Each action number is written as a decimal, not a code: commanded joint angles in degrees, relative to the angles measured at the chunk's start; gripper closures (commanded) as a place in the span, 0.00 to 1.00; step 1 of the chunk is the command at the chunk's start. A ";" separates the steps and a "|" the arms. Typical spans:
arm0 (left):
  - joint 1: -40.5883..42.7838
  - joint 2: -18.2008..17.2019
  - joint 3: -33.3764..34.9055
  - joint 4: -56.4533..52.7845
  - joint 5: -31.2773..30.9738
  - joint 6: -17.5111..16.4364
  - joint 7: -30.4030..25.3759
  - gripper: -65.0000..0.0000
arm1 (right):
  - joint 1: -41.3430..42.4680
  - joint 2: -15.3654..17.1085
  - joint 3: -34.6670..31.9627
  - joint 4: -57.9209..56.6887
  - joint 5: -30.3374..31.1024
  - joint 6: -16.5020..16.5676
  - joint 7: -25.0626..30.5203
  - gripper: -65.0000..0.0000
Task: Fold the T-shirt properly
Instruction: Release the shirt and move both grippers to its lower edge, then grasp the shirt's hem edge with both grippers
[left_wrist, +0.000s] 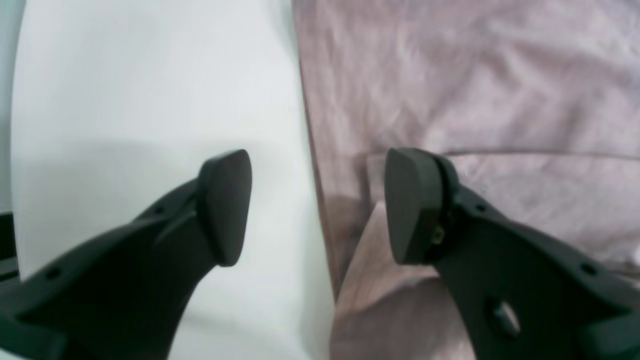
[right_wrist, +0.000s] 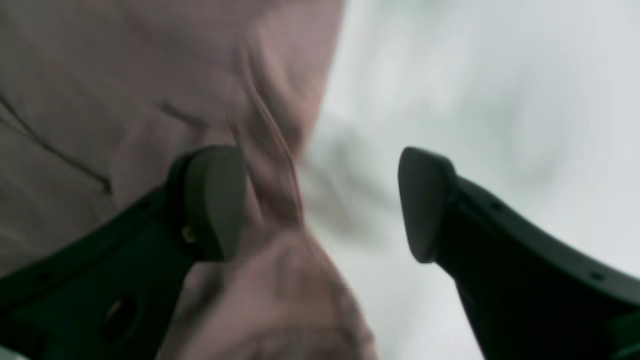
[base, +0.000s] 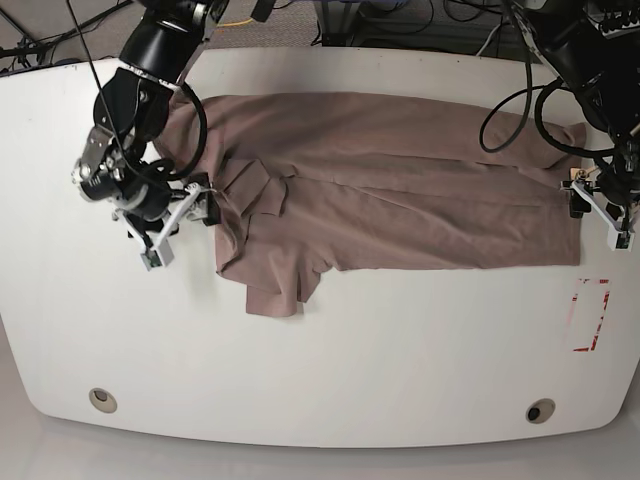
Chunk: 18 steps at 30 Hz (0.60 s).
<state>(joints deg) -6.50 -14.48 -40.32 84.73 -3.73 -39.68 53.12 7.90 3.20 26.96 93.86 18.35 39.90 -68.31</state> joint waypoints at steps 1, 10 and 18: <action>-1.10 -1.21 -0.08 0.94 -0.80 0.16 -1.21 0.42 | 2.60 0.71 -2.13 -1.69 0.95 0.10 2.95 0.31; -1.10 -1.21 0.01 0.94 -0.80 0.16 -1.21 0.42 | 6.21 0.53 -9.77 -11.80 0.95 0.10 10.78 0.31; -1.98 -1.39 4.93 -3.01 -0.71 0.34 -6.84 0.41 | 6.12 2.20 -11.71 -18.22 0.42 0.10 19.74 0.31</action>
<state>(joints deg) -6.87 -14.98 -37.17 82.78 -3.51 -39.51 49.43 12.53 4.32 15.16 74.72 17.87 39.88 -50.85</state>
